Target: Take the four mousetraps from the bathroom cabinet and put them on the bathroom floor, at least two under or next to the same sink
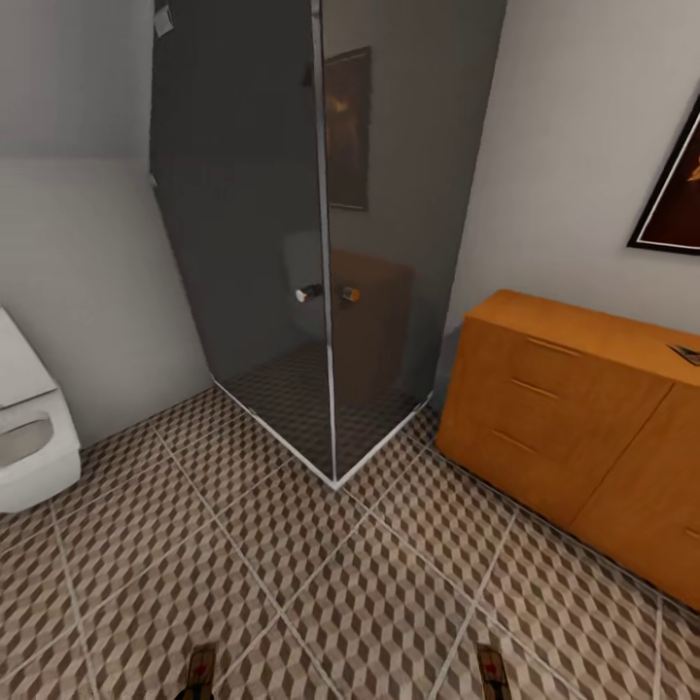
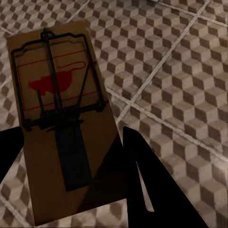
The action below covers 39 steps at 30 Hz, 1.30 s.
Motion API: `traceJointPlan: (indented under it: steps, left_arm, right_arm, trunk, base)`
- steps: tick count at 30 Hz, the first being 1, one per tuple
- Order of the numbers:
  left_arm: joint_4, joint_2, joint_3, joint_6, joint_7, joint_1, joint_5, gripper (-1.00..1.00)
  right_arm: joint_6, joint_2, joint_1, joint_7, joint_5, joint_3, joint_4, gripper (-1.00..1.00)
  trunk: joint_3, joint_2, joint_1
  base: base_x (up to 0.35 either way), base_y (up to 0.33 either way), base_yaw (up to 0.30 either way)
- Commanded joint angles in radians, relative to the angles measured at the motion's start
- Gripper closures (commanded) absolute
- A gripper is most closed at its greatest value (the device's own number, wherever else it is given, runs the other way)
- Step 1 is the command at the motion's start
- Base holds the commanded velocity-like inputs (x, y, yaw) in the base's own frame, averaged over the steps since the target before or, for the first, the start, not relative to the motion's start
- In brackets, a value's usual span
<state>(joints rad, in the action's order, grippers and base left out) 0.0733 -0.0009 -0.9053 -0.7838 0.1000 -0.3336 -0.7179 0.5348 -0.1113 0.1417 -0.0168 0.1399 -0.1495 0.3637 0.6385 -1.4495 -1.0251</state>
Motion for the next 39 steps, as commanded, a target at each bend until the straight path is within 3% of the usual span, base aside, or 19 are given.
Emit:
traceJointPlan:
  steps: [1, 39]
  left_arm:
    - [0.002, -0.001, -0.006, -0.002, 0.013, -0.001, 0.009, 1.00]
    - [0.002, -0.001, -0.006, -0.002, 0.013, -0.001, 0.009, 1.00]
  right_arm:
    - [0.003, -0.001, 0.000, 0.000, 0.014, -0.009, 0.000, 1.00]
    - [0.003, -0.001, 0.000, 0.000, 0.012, -0.009, 0.000, 1.00]
  trunk:
    - [0.001, 0.000, 0.000]
    - [-0.011, 0.000, 0.000]
  base:
    - [0.000, 0.000, 0.287]
    - [0.000, 0.000, 0.284]
